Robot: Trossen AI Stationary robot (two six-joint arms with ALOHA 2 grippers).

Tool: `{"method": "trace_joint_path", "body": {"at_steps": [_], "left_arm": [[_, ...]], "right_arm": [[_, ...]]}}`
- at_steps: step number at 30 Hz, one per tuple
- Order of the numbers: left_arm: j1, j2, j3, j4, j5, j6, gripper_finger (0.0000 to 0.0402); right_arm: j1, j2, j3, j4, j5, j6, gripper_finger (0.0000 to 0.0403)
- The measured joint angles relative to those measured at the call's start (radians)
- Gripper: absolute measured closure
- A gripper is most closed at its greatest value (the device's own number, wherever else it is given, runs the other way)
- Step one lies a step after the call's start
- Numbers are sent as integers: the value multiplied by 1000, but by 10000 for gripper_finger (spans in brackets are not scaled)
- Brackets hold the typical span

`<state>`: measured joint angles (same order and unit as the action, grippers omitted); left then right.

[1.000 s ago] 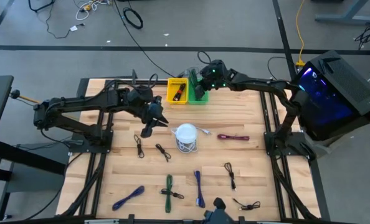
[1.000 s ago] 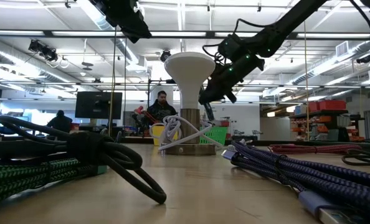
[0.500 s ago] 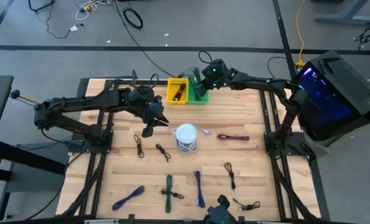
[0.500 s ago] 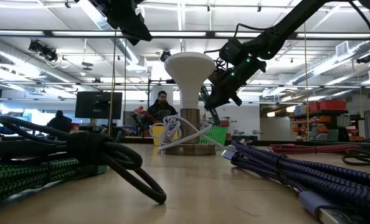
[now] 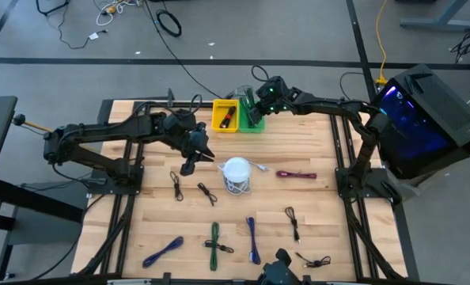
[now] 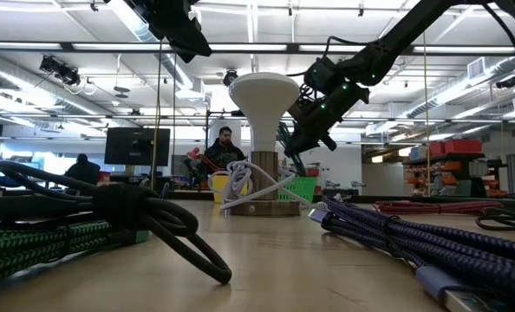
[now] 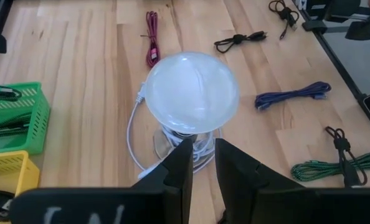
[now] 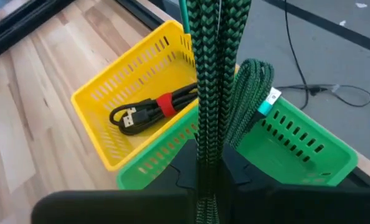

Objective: Pick & Place USB Port
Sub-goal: Put the green charger cable into the green bin, then put the pink charger cable into the green bin

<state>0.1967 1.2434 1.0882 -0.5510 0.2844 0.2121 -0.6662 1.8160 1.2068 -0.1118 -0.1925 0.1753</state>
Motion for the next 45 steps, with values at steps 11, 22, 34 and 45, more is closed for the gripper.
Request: {"method": "trace_joint_path", "body": {"at_steps": [11, 22, 34, 45], "left_arm": [[0, 0, 0, 0, 0, 0, 331], [0, 0, 0, 0, 0, 4, 331], [0, 0, 0, -96, -35, 0, 331], [0, 0, 0, -170, -33, -26, 331]], "right_arm": [[0, 0, 0, -7, 61, 6, 306], [3, 0, 0, 17, 31, 10, 256], [140, -11, 0, -135, -227, -110, 280], [271, -137, 1, -614, -189, -146, 302]]}}
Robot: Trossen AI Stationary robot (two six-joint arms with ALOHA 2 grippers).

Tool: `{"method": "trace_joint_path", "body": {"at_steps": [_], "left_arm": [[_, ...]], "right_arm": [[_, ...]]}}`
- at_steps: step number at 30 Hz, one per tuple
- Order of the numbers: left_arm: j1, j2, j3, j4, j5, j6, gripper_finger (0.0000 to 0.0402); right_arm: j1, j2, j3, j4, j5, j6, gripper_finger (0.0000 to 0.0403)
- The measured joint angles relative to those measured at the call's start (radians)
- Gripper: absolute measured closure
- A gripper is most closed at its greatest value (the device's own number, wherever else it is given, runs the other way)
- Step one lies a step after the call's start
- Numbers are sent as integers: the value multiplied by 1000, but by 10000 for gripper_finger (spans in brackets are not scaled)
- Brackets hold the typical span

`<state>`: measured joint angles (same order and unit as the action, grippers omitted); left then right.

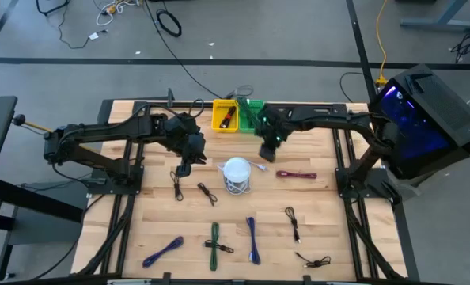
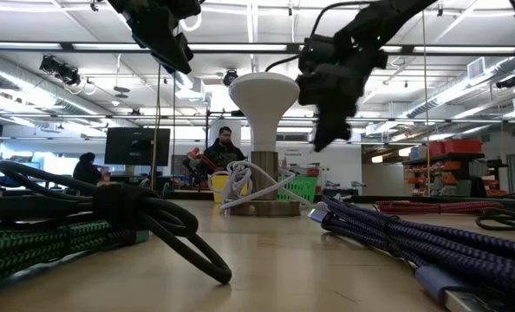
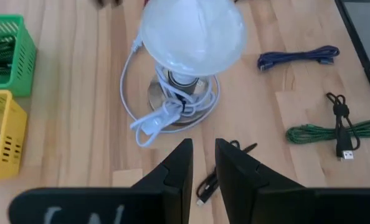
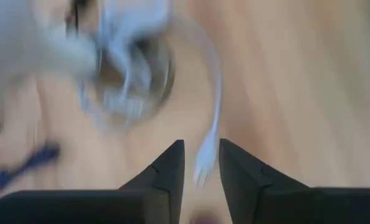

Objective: Pick & Place USB Port
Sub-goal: Put the pink charger cable into the green bin

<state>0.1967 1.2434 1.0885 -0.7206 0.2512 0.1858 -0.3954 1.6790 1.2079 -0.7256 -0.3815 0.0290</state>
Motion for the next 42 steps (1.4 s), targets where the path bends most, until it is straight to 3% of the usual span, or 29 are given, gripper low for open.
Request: {"method": "trace_joint_path", "body": {"at_steps": [7, 12, 18, 28, 35, 39, 42], "left_arm": [[0, 0, 0, -18, 0, -3, 331], [0, 0, 0, -17, 0, -19, 331], [0, 0, 0, -17, 0, -18, 331], [0, 0, 0, -15, 0, -18, 331], [0, 0, 0, 3, 0, -18, 331], [0, 0, 0, 3, 0, -18, 331], [0, 0, 0, 4, 0, -17, 331]], "right_arm": [[106, -28, 0, -265, 12, 79, 302], [194, -29, -3, -332, 166, 120, 303], [249, -29, -53, -338, 354, 174, 284], [256, -29, -269, -267, 380, 225, 203], [256, -34, -380, -110, 418, 205, 182], [256, -36, -407, -78, 402, 197, 210], [257, -33, -403, -80, 398, 190, 297]]}}
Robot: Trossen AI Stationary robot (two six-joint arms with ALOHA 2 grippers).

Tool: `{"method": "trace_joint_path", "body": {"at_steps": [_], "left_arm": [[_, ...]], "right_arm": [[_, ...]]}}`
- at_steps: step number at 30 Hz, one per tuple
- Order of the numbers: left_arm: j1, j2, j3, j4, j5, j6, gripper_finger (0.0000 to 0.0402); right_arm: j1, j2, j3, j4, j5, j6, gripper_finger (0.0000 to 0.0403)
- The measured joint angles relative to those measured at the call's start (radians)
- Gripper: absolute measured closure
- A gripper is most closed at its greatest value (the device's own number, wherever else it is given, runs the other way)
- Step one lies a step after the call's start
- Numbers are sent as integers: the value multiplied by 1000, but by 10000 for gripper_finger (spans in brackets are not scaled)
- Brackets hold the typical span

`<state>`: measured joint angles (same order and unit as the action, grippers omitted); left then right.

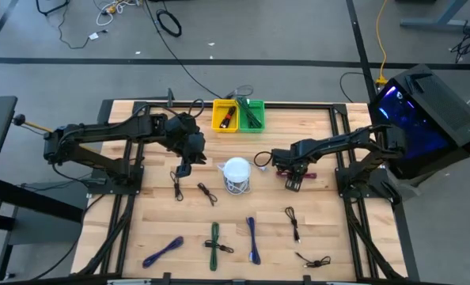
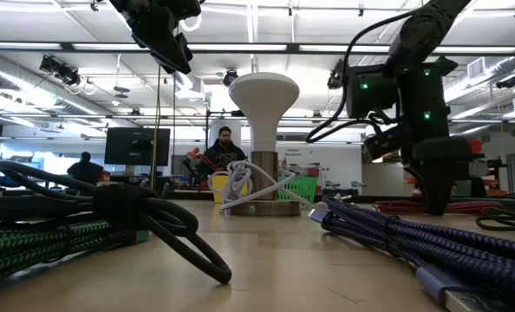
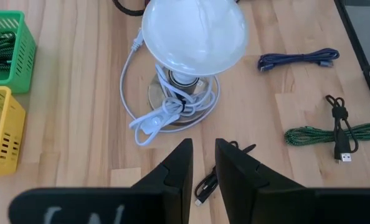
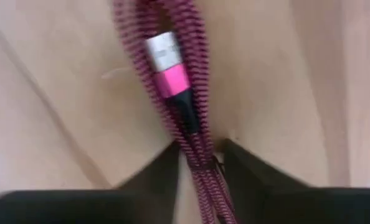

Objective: Pick & Place USB Port
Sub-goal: Put the pink charger cable into the green bin

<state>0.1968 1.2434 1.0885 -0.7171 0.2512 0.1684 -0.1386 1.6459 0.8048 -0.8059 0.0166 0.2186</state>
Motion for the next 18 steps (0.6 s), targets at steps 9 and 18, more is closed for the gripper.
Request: {"method": "trace_joint_path", "body": {"at_steps": [9, 18], "left_arm": [[0, 0, 0, 10, 0, 8, 331], [0, 0, 0, 10, 0, 11, 331]], "right_arm": [[-21, -9, 118, -60, 43, -34, 394], [-60, -197, 338, -28, 142, 9, 396]]}}
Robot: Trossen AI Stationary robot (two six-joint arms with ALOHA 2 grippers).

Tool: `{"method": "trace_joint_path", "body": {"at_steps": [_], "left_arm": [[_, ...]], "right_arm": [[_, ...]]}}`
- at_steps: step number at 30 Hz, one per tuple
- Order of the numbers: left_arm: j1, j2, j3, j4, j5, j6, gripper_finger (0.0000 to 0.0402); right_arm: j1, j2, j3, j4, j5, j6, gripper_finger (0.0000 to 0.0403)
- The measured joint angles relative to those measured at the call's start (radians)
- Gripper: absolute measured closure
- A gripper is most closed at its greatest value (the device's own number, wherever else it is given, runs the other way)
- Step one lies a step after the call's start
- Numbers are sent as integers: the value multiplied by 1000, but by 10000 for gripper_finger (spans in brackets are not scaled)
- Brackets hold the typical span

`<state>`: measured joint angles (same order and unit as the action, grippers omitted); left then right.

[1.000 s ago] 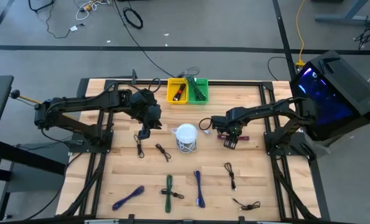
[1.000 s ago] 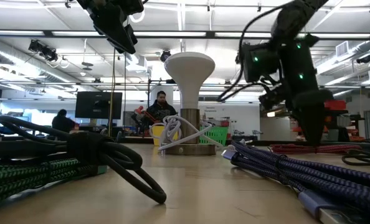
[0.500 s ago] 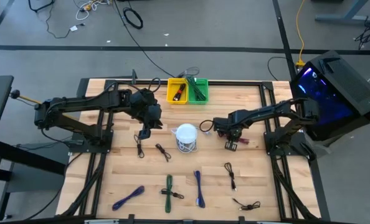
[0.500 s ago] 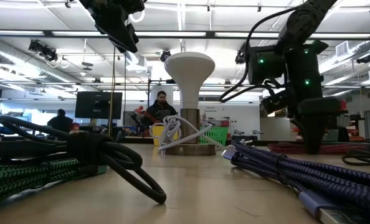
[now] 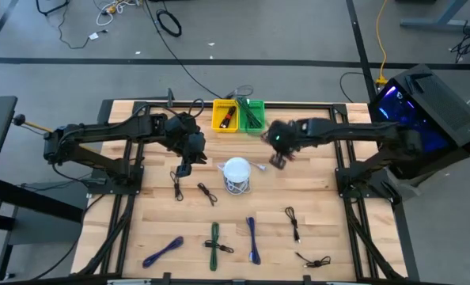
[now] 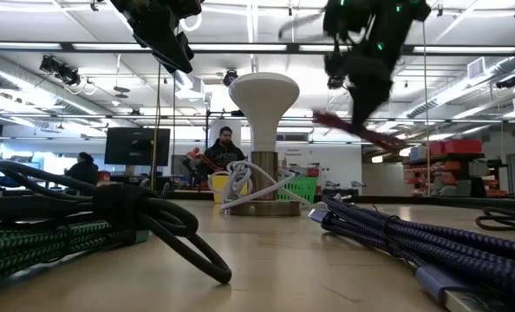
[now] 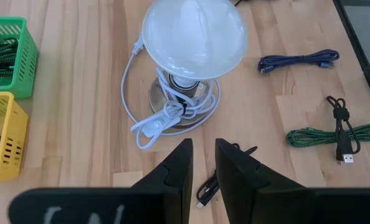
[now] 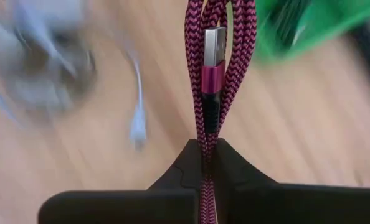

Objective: Pick & Place USB Port
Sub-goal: Put the pink charger cable into the green bin

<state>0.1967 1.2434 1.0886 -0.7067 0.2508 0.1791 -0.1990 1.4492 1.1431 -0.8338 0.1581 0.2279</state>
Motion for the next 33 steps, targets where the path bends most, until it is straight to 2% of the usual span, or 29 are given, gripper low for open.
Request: {"method": "trace_joint_path", "body": {"at_steps": [6, 11, 14, 20, 33], "left_arm": [[0, 0, 1, 0, 0, -3, 331], [0, 0, 1, 8, 0, -2, 331], [0, 0, 1, 19, 0, -2, 331], [0, 0, 1, 18, 0, -3, 331], [0, 0, 1, 19, 0, 0, 331]], "right_arm": [[-27, -108, -20, 344, -32, 26, 397], [-57, -85, -87, 697, -25, 3, 397], [-115, -39, -112, 832, -60, 24, 397], [-241, 73, -116, 895, -148, 41, 397], [-363, 206, -116, 1010, -148, 97, 397]]}}
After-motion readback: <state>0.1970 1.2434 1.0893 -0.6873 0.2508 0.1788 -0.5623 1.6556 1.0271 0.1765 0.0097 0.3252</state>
